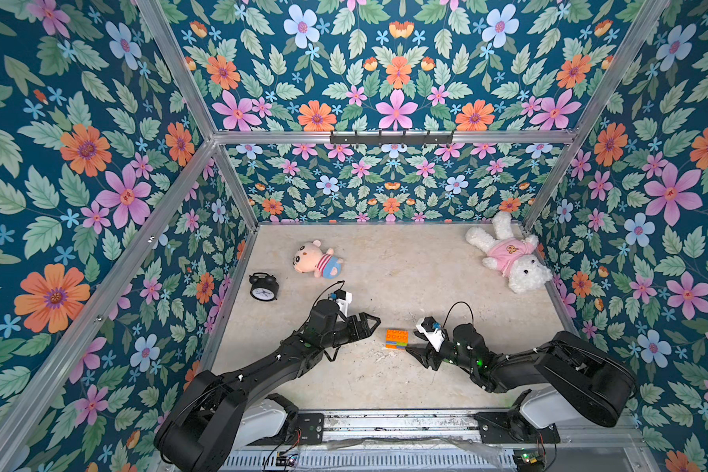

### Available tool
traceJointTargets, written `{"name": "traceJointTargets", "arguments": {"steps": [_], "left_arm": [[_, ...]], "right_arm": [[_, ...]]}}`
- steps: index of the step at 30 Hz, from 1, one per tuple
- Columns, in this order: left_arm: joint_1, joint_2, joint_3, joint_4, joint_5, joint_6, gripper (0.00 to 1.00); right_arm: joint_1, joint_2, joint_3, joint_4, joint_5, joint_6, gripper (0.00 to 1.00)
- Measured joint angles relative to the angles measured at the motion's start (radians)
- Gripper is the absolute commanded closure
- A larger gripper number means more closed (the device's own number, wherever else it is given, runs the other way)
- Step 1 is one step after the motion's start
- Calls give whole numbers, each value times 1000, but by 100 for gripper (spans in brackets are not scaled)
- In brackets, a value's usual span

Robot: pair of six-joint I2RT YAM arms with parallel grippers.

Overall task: Assemble the number 5 with lego
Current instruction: Adjust the lego brick at the center of the board.

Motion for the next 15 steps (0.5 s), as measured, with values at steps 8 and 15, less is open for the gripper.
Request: {"name": "traceJointTargets", "arguments": {"steps": [8,15], "left_arm": [[1,18,11,-23,1,14,14],[2,35,13,-30,13,22,14]], "right_arm": [[-7,113,40,19,-63,-79,40],[-9,138,54,66,-109,-111,45]]}}
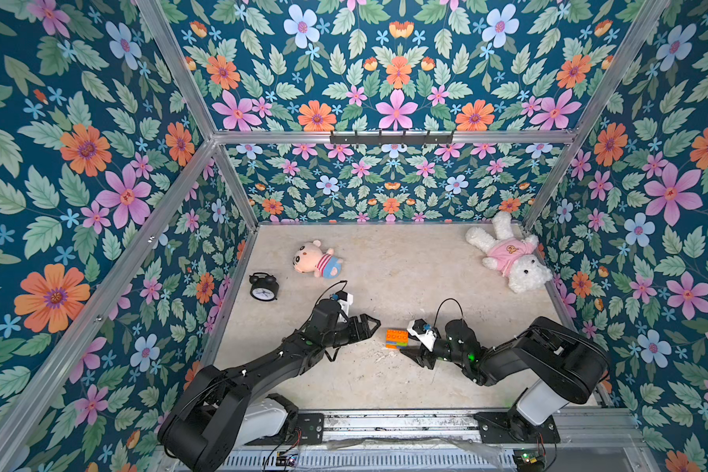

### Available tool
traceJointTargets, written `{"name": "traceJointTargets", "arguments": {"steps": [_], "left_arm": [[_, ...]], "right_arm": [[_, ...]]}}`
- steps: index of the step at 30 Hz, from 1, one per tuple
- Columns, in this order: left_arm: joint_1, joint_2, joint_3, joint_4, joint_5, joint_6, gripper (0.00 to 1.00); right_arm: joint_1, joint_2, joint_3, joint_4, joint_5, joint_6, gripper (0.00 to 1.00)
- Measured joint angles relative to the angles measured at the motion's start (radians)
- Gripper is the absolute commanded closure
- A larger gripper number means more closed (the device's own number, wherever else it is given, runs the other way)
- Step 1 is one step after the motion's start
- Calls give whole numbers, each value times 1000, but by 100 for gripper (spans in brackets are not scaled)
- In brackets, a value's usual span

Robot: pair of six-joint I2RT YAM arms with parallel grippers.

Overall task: Assemble the number 5 with lego
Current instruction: Adjust the lego brick at the center of the board.

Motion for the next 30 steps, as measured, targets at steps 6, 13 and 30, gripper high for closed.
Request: {"name": "traceJointTargets", "arguments": {"steps": [6,13,30], "left_arm": [[2,-10,0,-5,7,7,14],[6,-33,0,-37,6,21,14],[16,-131,-12,-76,-65,17,14]], "right_arm": [[-8,71,48,2,-33,-28,51],[-17,97,58,10,-64,-42,64],[-23,107,248,-247,-209,190,68]]}}
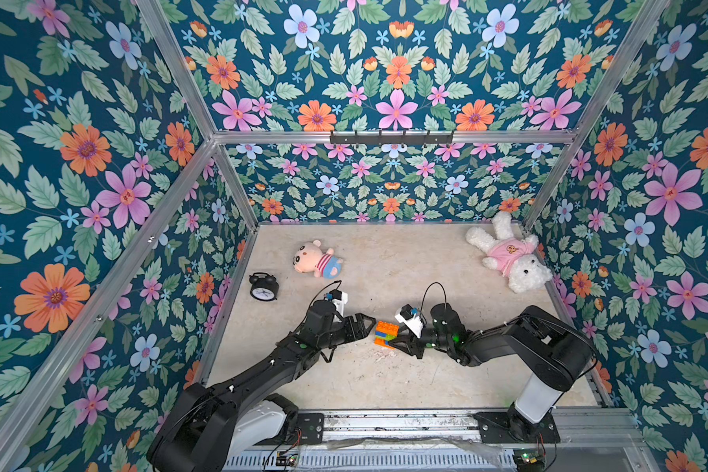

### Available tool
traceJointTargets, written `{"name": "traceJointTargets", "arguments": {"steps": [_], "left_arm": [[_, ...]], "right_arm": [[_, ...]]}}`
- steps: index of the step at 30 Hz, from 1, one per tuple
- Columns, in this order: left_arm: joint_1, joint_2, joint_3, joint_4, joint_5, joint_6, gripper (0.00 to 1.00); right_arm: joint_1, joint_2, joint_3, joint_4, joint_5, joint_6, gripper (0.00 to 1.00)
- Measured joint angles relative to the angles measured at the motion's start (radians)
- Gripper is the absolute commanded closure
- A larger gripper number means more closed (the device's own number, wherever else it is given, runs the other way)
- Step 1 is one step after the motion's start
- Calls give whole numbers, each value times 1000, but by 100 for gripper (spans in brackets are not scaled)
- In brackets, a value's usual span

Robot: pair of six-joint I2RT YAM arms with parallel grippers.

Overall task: Assemble the number 5 with lego
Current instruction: Adjust the lego brick at the center of the board.

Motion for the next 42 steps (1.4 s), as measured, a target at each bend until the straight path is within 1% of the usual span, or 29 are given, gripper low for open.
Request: {"name": "traceJointTargets", "arguments": {"steps": [2,8,12,17,21,24,26,28,30,31,37,42], "left_arm": [[3,-32,-1,-20,-19,0,14],[11,-89,-13,-55,-72,0,14],[14,-84,-15,-64,-84,0,14],[14,-59,-15,-64,-80,-3,14],[14,-50,-15,-64,-76,-4,14],[14,-45,-15,-65,-73,-4,14],[14,-43,-15,-65,-70,-3,14],[14,-40,-15,-65,-68,-4,14],[16,-39,-15,-65,-62,-3,14],[16,-39,-15,-65,-62,-3,14],[16,-39,-12,-65,-58,-3,14],[16,-41,-12,-66,-56,-3,14]], "right_arm": [[-8,23,23,-51,-37,47,69],[-40,40,52,-85,-132,203,68],[-64,45,57,-99,-188,290,67],[-105,101,92,-103,-274,369,66],[-118,124,106,-104,-308,396,63],[-126,132,116,-112,-317,414,60],[-138,138,122,-118,-322,415,56],[-153,143,122,-131,-306,427,54],[-171,143,119,-134,-318,436,48],[-175,141,119,-134,-321,437,46],[-201,118,111,-147,-322,437,39],[-211,71,85,-176,-307,433,28]]}}
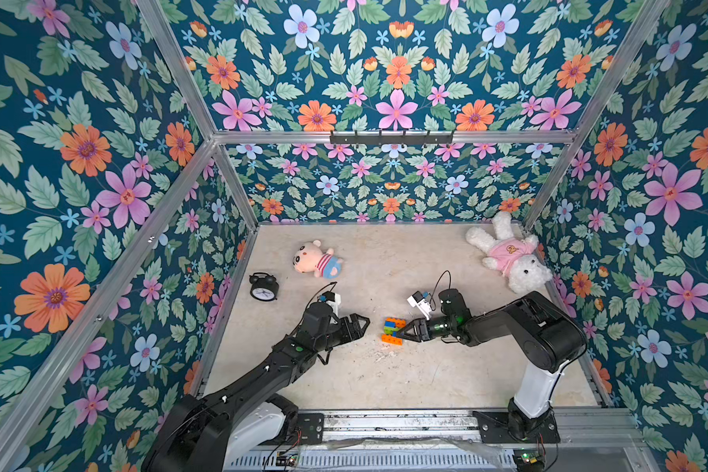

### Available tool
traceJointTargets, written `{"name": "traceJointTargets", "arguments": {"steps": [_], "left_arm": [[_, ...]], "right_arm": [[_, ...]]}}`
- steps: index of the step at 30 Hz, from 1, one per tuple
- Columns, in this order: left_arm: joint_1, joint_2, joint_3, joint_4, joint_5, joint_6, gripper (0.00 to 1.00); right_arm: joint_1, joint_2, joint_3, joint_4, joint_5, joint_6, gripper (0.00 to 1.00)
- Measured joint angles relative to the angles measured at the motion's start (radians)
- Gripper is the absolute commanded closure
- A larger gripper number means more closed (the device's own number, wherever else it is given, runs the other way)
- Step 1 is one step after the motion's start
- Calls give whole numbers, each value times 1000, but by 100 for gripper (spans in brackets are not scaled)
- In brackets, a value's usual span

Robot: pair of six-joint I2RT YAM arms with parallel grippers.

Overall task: Assemble the number 5 with lego
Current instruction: Adjust the lego brick at the center of the board, then reset both arms

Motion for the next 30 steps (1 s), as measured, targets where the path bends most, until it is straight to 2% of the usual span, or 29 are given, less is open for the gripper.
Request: {"name": "traceJointTargets", "arguments": {"steps": [10,16,19,21,23,26,30], "left_arm": [[0,-54,3,-37,-15,5,13],[0,-129,39,-125,-103,37,9],[0,-174,70,-187,-198,79,1],[0,-196,94,-231,-290,114,1],[0,-208,130,-275,-408,163,1],[2,-214,159,-299,-594,229,1],[49,-208,148,-296,-821,305,1]], "right_arm": [[-55,-134,-43,-150,91,-46,18],[-67,-287,-47,-342,275,-60,15],[-67,-430,-42,-433,408,-50,11],[-68,-549,-35,-473,529,-45,6],[-69,-668,-21,-506,673,-42,1],[-73,-811,-13,-515,929,-54,1],[-105,-864,-48,-472,1209,-113,1]]}}
